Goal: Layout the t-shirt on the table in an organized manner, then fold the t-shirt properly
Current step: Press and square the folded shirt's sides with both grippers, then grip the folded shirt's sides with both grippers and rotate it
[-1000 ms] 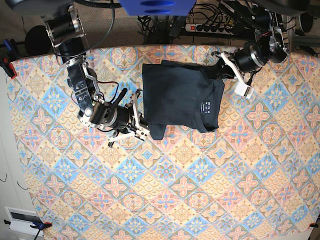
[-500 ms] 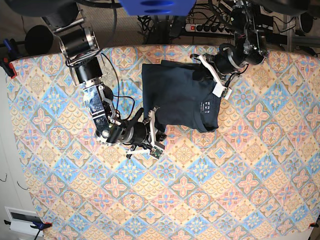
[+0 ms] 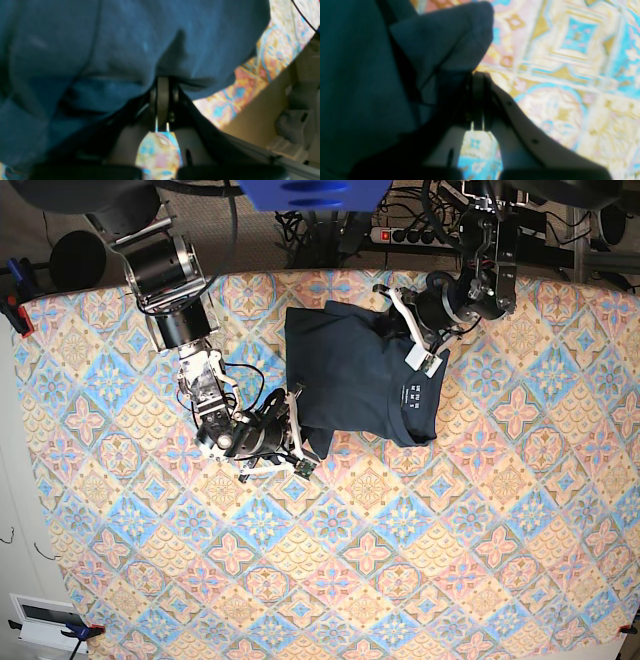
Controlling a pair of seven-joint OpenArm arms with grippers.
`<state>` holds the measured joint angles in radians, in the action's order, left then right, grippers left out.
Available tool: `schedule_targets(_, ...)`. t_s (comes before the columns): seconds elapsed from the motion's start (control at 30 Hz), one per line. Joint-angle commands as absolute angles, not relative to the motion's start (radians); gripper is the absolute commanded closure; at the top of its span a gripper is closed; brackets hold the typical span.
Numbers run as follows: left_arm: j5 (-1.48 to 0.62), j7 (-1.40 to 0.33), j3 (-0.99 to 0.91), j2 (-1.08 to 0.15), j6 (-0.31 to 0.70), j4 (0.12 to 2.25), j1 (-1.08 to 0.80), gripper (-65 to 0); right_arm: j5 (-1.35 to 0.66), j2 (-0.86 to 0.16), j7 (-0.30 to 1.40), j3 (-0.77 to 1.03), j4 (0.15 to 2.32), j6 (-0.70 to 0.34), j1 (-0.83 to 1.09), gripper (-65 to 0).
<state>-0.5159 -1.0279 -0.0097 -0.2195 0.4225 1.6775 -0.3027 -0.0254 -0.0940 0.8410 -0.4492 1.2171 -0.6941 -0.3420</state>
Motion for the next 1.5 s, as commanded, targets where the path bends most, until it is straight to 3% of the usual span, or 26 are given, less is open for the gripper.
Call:
schedule_targets(0.0, -0.453, -1.033, -0.016, -0.239, 0.39, 1.681, -0.28, 0.0, -0.033, -0.093, 0.829, -0.446, 1.259, -0.698, -0.332, -0.2)
schedule_targets(0.23, -0.452, -1.036, -0.005, -0.28, 0.39, 1.639, -0.163, 0.0, -0.035, -0.191, 0.831, -0.446, 1.438, -0.698, -0.199, -0.2)
schedule_targets(0.57, -0.467, -1.038, 0.058, -0.325, 0.39, 1.601, -0.018, 0.0, -0.035, -0.232, 0.831, -0.446, 1.584, -0.698, -0.081, -0.2)
schedule_targets(0.73, -0.47, -1.119, -0.085, -0.315, 0.39, 1.736, -0.09, 0.0, -0.036, -0.232, 0.831, -0.438, 1.595, -0.698, -0.082, -0.2)
schedule_targets(0.9, -0.549, -1.176, -0.338, -0.248, 0.39, 1.831, -0.223, 0.0, -0.036, -0.232, 0.831, -0.437, 1.595, -0.698, -0.088, -0.2)
schedule_targets(1.07, -0.545, -1.178, -0.544, -0.107, 0.389, 1.794, -0.228, 0.0, -0.036, -0.232, 0.829, -0.435, 1.587, -0.698, -0.12, -0.2)
schedule_targets(1.47, -0.545, -1.122, -0.587, 0.047, 0.211, 1.537, -0.007, 0.0, -0.033, -0.229, 0.829, -0.355, 1.583, -0.698, -0.156, -0.1)
